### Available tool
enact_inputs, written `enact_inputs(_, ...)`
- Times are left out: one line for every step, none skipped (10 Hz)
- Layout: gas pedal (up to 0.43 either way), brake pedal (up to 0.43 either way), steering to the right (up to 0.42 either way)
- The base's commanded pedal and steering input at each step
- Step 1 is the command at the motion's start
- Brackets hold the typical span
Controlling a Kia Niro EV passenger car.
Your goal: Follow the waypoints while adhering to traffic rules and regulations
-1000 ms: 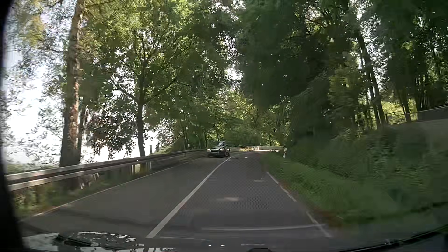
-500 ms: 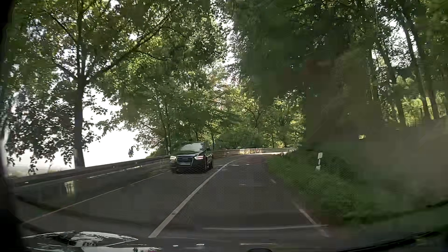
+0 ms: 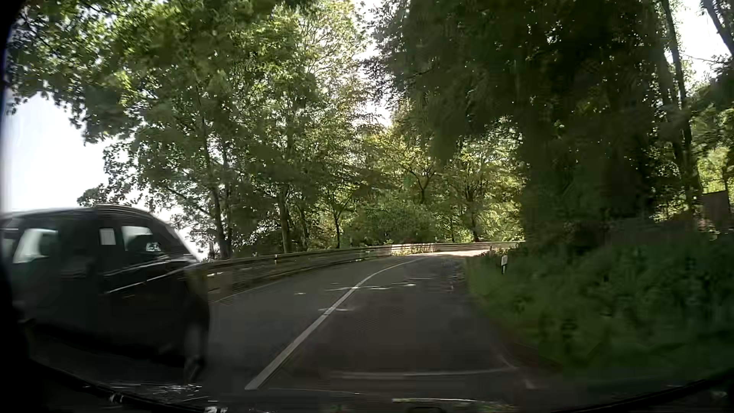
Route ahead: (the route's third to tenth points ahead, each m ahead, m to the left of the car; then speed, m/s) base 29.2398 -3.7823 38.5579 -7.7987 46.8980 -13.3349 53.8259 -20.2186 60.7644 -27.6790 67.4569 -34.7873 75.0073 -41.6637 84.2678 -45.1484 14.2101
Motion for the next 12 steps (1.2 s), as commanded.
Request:
enact_inputs(0.118, 0.0, 0.012)
enact_inputs(0.15, 0.0, 0.016)
enact_inputs(0.169, 0.0, 0.025)
enact_inputs(0.189, 0.0, 0.033)
enact_inputs(0.209, 0.0, 0.039)
enact_inputs(0.209, 0.0, 0.043)
enact_inputs(0.22, 0.0, 0.047)
enact_inputs(0.22, 0.0, 0.05)
enact_inputs(0.22, 0.0, 0.054)
enact_inputs(0.22, 0.0, 0.058)
enact_inputs(0.22, 0.0, 0.062)
enact_inputs(0.22, 0.0, 0.066)
